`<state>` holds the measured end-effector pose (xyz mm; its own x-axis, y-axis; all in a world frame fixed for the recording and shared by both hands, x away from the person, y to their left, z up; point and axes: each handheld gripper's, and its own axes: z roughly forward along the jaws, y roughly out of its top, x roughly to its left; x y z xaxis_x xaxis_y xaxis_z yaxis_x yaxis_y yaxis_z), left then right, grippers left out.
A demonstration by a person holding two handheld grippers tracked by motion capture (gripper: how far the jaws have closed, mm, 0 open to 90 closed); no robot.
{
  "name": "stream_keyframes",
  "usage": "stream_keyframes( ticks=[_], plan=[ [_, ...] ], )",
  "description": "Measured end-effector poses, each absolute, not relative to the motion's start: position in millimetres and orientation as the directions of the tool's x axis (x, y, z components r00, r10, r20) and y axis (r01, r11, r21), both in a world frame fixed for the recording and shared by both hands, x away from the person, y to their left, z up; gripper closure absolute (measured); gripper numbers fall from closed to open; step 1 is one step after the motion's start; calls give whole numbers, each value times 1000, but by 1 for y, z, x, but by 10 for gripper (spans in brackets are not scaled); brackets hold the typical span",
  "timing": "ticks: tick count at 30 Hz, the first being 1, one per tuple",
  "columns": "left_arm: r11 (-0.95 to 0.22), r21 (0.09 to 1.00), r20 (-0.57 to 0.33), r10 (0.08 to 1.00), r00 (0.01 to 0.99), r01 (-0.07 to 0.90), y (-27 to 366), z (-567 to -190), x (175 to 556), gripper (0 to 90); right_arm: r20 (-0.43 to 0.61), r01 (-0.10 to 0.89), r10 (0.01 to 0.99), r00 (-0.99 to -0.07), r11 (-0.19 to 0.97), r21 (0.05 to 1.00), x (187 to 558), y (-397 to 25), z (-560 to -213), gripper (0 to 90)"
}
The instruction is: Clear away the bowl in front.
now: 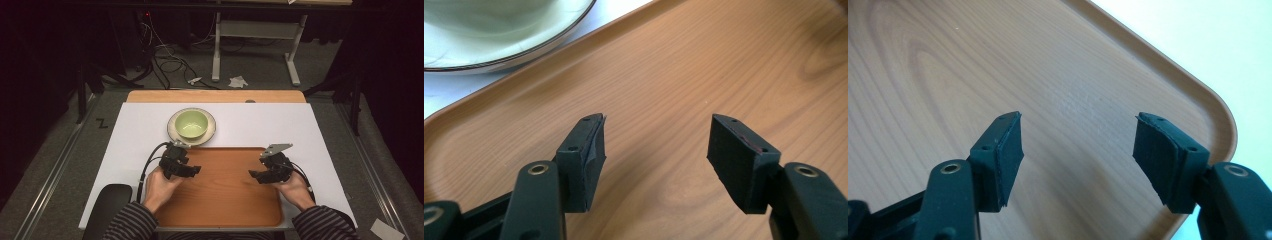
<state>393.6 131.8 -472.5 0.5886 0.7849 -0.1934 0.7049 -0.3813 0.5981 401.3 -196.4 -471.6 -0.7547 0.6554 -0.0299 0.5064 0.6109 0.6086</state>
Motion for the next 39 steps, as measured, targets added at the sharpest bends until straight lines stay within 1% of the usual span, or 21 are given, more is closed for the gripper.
stream_keyframes(
  ticks=[10,18,23,29,39],
  plan=[
    [-409,578,-176,783,597,706,129,-476,394,389,-25,507,646,-763,622,597,401,-194,-473,375],
    [-436,561,-174,769,615,704,126,-478,394,336,-23,512,652,-758,615,600,400,-194,-472,371],
    [-428,557,-191,769,611,712,126,-478,395,319,-30,502,644,-764,622,601,402,-194,-473,371],
    [-443,554,-177,765,619,705,123,-478,393,286,-35,499,642,-766,628,597,401,-194,-473,370],
    [-444,552,-192,756,625,706,124,-474,393,256,-30,505,644,-764,626,594,401,-194,-474,370]
  ],
)
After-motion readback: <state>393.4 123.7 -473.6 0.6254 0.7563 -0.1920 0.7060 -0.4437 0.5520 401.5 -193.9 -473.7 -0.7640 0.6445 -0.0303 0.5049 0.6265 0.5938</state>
